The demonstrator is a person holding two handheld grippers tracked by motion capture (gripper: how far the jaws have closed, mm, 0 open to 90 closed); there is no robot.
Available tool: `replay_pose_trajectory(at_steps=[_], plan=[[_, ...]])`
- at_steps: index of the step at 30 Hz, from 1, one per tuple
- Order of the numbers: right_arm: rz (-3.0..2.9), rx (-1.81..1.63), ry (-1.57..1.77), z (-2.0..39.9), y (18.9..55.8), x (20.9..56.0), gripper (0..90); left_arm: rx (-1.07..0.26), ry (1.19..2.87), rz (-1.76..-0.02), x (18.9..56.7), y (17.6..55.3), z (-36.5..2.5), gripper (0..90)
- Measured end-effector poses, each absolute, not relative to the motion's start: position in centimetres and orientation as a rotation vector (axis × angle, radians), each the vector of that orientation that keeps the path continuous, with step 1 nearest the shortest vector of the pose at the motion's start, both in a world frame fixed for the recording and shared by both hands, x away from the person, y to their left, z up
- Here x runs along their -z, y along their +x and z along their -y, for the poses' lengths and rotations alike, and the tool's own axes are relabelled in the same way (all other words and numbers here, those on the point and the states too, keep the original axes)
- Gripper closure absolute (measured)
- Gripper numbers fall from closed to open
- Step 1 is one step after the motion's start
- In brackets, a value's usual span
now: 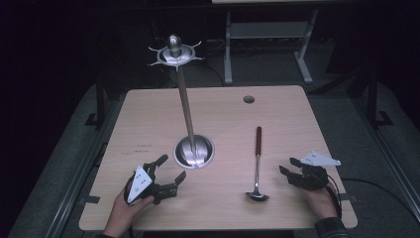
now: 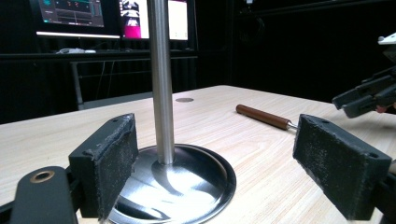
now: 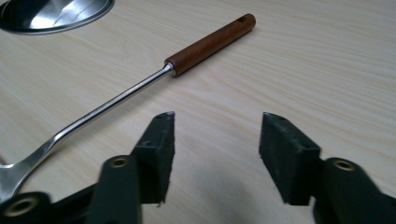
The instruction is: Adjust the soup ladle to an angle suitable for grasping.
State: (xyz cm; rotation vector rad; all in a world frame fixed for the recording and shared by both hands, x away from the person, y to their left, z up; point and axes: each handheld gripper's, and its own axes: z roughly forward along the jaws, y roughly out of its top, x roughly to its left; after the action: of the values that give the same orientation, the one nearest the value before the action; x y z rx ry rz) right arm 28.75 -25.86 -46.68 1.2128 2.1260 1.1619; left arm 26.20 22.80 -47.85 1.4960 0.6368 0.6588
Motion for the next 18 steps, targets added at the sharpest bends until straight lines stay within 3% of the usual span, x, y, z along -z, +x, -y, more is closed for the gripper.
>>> replay_pose_trajectory(at_steps=[12, 18], plan=[[-2.099, -1.182, 1.242, 24.8, 31.0, 46.6, 88.0, -0.653, 1.494, -0.642, 47.9, 26.2, -22.8, 13.4], [-2.093, -1.206, 1.217, 24.1, 32.8, 47.1, 89.7, -0.652, 1.494, -0.644, 47.8, 26.2, -22.8, 13.4]])
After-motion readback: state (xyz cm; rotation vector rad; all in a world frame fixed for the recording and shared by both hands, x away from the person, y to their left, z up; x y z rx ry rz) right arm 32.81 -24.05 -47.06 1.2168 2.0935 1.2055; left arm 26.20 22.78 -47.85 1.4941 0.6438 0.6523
